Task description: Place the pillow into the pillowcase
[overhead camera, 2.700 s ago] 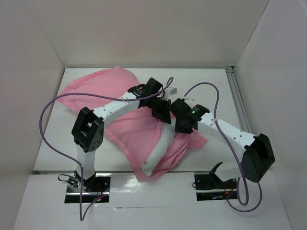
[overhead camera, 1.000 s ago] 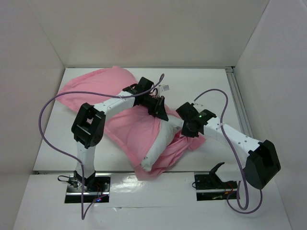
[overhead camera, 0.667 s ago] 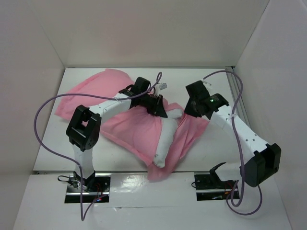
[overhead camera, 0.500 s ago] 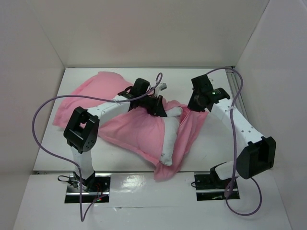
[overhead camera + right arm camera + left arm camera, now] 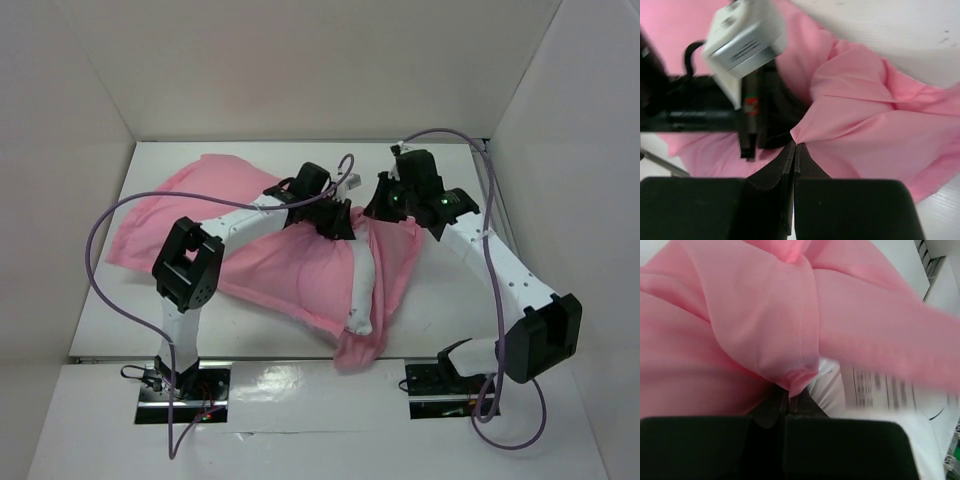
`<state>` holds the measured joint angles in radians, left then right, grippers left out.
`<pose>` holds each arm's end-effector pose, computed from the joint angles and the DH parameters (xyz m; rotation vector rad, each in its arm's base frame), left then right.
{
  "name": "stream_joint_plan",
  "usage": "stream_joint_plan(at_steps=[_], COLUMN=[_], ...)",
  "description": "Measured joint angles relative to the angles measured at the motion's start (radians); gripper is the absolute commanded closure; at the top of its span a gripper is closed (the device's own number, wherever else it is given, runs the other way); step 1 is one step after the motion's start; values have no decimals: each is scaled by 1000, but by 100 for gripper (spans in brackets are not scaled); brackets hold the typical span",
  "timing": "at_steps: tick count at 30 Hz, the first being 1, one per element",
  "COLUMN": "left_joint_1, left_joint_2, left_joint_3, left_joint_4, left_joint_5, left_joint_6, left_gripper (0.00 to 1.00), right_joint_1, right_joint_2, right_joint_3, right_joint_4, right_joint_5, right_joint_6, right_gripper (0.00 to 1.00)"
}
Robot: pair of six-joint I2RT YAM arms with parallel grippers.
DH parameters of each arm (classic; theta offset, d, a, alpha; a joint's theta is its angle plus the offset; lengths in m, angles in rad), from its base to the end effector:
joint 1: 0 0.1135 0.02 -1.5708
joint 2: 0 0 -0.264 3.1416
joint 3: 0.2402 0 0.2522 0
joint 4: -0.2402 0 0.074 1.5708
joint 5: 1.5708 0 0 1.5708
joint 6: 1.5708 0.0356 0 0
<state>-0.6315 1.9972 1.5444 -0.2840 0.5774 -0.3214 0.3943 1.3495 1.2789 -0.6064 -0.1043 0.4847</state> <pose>0.3538 -0.2829 0.2309 0.6874 2.3388 -1.1289 0.2718 0.1171 0.3451 0.0467 2.3102 0.5801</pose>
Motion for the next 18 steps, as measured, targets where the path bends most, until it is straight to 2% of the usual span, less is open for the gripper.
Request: stream_joint_plan(at_steps=[5, 9, 10, 12, 13, 15, 16, 18], left_joint_1=[-3, -3, -4, -6, -7, -7, -8, -8], left_joint_2=[12, 11, 10, 8, 7, 6, 6, 4], left_joint_3=[19, 9, 7, 14, 22, 46, 63, 95], left_joint_4=[-34, -35, -39, -59, -74, -114, -144, -200], left_joint_5=[-4, 4, 5, 4, 4, -2, -5, -13], left_joint_6=[-53, -112, -128, -138, -144, -153, -154, -153], left_gripper=[100, 100, 100, 100, 100, 100, 98, 84], right_joint_1=[84, 131, 136, 141, 143, 143, 143, 143], right_joint_2=[-9, -39, -50, -60, -60, -61, -66, -77], right_joint_3=[-19, -117, -149, -184, -191, -190, -187, -172], right_joint_4=[6, 27, 28, 10, -4, -31, -48, -85], right_joint_5=[-11, 0, 9, 32, 53, 97, 125, 176], right_joint_6=[-16, -11, -8, 1, 6, 10, 11, 10], right_gripper=[100, 100, 96, 73, 66, 46, 41, 38])
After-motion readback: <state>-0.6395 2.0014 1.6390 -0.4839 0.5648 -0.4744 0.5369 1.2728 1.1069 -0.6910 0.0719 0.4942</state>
